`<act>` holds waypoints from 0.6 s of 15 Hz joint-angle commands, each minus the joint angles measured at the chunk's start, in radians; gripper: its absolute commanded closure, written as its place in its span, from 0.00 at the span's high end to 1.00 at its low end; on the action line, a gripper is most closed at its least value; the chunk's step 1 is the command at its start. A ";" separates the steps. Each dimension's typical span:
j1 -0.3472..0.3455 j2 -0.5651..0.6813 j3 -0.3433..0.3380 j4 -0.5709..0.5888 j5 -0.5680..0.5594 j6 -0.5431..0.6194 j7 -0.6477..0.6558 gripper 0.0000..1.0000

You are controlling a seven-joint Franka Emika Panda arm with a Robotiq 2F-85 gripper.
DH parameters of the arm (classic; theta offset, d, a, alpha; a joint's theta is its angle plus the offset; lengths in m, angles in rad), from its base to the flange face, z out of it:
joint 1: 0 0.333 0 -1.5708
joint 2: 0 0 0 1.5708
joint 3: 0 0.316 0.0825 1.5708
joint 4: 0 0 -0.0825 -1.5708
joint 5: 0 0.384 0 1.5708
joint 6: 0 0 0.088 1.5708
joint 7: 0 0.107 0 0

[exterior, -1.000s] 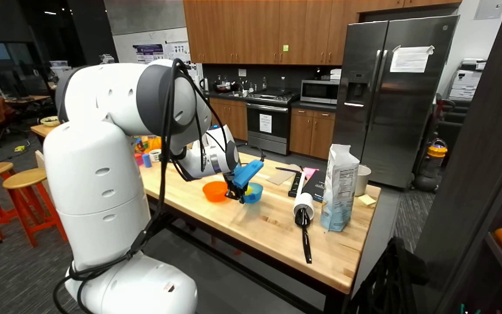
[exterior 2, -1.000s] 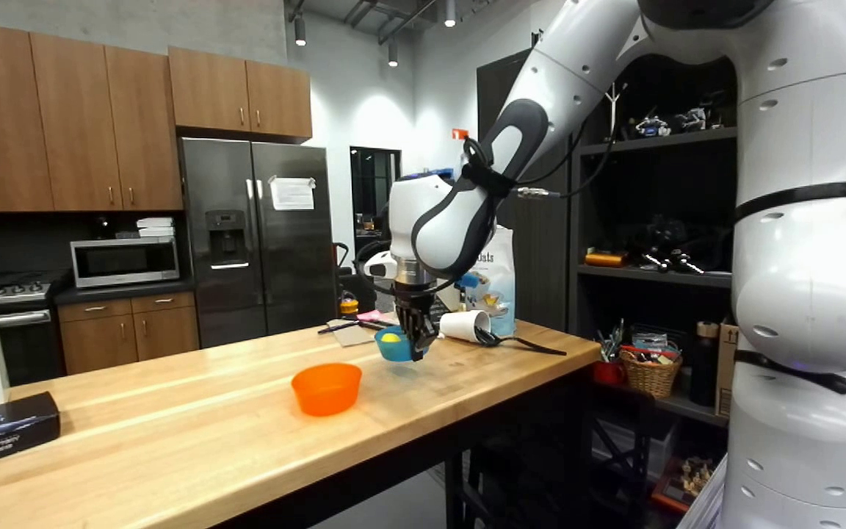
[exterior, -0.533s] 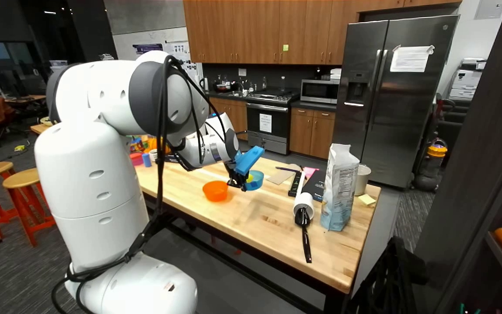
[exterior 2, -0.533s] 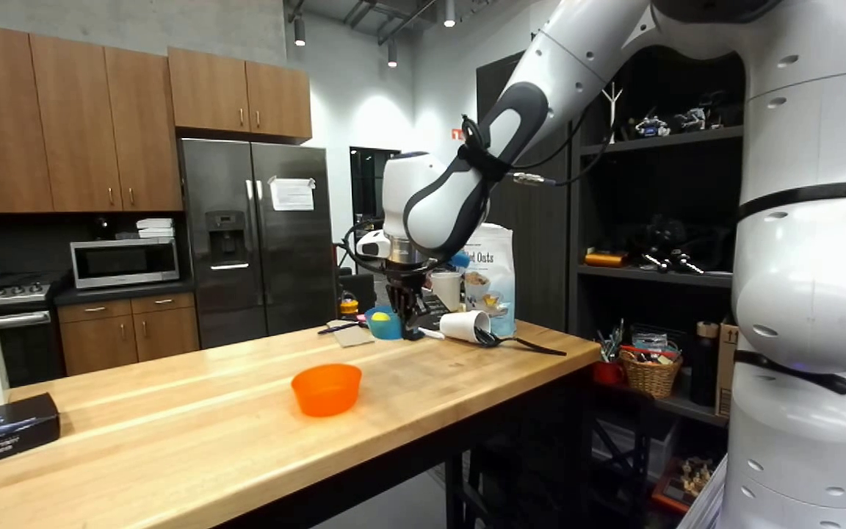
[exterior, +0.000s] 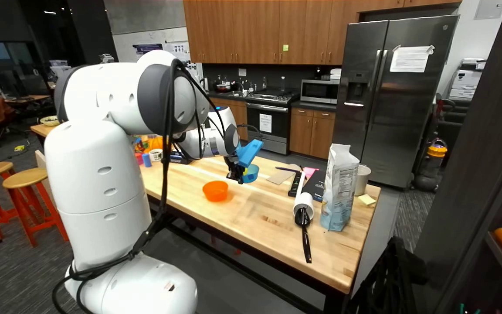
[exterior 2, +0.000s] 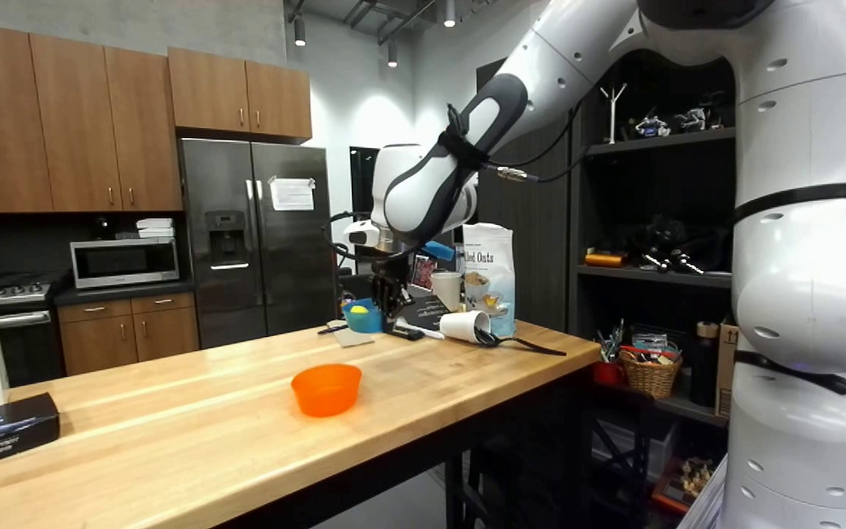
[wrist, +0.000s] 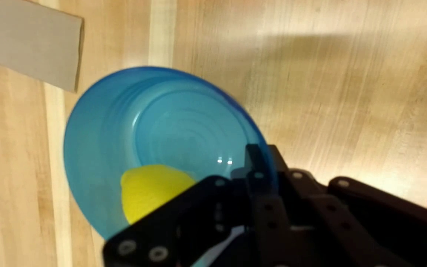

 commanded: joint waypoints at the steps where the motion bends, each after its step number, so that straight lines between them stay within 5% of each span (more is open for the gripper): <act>1: 0.011 0.047 0.034 0.058 0.104 -0.032 -0.126 0.01; 9: 0.040 0.077 0.100 0.096 0.150 -0.092 -0.242 0.01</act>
